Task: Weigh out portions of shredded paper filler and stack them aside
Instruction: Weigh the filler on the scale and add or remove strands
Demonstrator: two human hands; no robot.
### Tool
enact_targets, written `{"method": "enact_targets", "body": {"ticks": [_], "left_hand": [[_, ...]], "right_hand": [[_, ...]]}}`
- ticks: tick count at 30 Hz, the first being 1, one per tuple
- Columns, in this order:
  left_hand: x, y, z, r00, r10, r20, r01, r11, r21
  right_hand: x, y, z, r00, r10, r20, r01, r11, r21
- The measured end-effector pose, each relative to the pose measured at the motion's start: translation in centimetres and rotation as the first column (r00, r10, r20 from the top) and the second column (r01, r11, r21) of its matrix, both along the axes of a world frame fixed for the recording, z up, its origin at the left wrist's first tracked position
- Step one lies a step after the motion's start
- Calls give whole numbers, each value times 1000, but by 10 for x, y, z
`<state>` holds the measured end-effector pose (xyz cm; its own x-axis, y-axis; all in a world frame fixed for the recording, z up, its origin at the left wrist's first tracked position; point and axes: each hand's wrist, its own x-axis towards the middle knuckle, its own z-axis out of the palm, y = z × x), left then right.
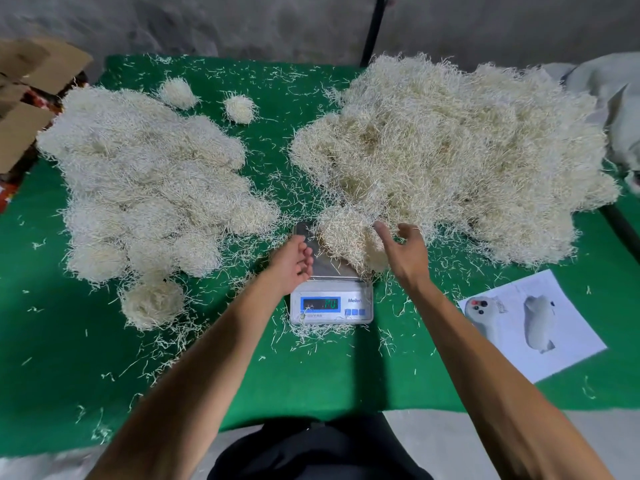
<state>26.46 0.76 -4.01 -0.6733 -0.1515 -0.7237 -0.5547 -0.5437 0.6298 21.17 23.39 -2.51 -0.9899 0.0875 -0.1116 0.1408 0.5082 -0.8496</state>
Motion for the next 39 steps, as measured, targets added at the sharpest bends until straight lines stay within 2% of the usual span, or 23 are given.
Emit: {"method": "enact_targets", "body": {"ticks": [7, 14, 20, 22, 24, 26, 28, 31, 33, 35, 37, 39], "left_hand": [[-5, 3, 0, 1000, -14, -6, 14, 1000, -20], [-11, 0, -1, 1000, 8, -10, -8, 1000, -9], [-21, 0, 0, 999, 24, -21, -24, 1000, -12], [-26, 0, -2, 998, 49, -34, -51, 997, -64], [-34, 1, -4, 995, 74, -73, -86, 980, -177], [-42, 3, -6, 992, 2, -124, -45, 936, -348], [-50, 7, -6, 981, -123, -153, 51, 912, -407], [-60, 16, -2, 954, -285, -97, 252, 931, -264], [-68, 16, 2, 920, -376, -112, 347, 913, -216], [-77, 10, 11, 926, -361, -114, 326, 913, -244], [-86, -4, 20, 965, -255, -68, 225, 930, -289], [-93, -23, 24, 977, -191, -99, 140, 915, -379]], "right_hand": [[-5, -1, -5, 1000, -5, -18, 5, 1000, 4], [-8, 7, -5, 998, -61, 4, 61, 995, -77], [-17, -5, -6, 999, -37, -10, 36, 998, -51], [-20, -10, -6, 1000, -22, -15, 21, 999, -40], [-22, -15, -7, 1000, 28, 4, -28, 999, 28], [-24, -21, -11, 991, 114, 76, -124, 983, 136], [-26, -30, -15, 964, 204, 169, -234, 956, 178], [-24, -53, -13, 949, 264, 169, -274, 961, 39], [-26, -71, -7, 955, 275, 111, -256, 953, -159], [-33, -84, 3, 951, 290, 104, -244, 915, -321], [-45, -91, 11, 952, 291, 93, -236, 894, -381], [-63, -93, 18, 972, 232, 29, -200, 889, -412]]}}
